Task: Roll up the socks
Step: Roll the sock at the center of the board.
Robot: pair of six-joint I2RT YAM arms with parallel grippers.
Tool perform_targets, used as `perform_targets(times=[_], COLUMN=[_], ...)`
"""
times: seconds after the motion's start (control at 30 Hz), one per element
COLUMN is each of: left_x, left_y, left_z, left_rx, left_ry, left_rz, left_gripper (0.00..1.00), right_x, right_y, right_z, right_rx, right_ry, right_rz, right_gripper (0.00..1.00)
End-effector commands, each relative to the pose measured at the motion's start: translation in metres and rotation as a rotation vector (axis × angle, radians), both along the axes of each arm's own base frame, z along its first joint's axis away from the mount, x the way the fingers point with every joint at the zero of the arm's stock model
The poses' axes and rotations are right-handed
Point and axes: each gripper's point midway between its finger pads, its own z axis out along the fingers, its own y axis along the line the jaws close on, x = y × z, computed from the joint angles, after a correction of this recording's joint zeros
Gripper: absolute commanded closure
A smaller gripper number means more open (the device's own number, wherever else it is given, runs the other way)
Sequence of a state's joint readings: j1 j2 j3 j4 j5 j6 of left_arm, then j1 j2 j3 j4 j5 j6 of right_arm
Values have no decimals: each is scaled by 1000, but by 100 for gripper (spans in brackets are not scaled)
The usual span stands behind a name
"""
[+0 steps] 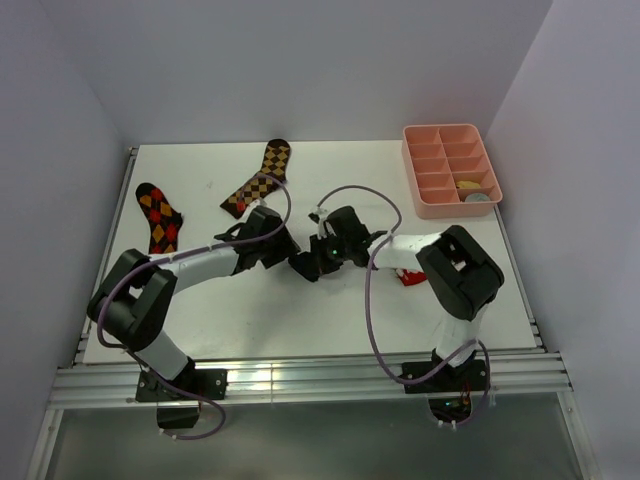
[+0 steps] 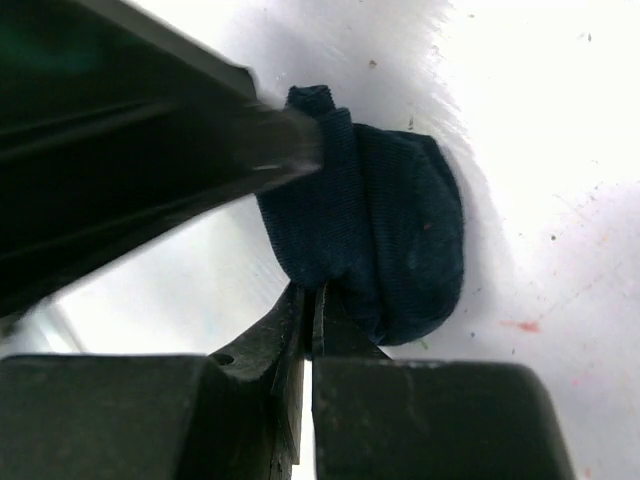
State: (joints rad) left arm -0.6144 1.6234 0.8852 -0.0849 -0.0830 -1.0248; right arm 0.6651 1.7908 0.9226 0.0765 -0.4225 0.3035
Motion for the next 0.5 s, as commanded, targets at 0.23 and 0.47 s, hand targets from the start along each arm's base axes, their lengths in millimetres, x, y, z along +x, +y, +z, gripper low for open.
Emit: perform_targets(times=[0.23, 0.47], left_x=[-6, -7], left_y=[-7, -14], left_z=[11, -1], left_rx=[-108, -128], left_ry=[-49, -36], left_rz=[1, -19], left_gripper=[42, 43], right_x=[-3, 0], right_y=[-7, -18], right_z=[-12, -31], right_rx=[318, 373], right_ry=[422, 543], right_rz=[-58, -105], right_gripper=[100, 100])
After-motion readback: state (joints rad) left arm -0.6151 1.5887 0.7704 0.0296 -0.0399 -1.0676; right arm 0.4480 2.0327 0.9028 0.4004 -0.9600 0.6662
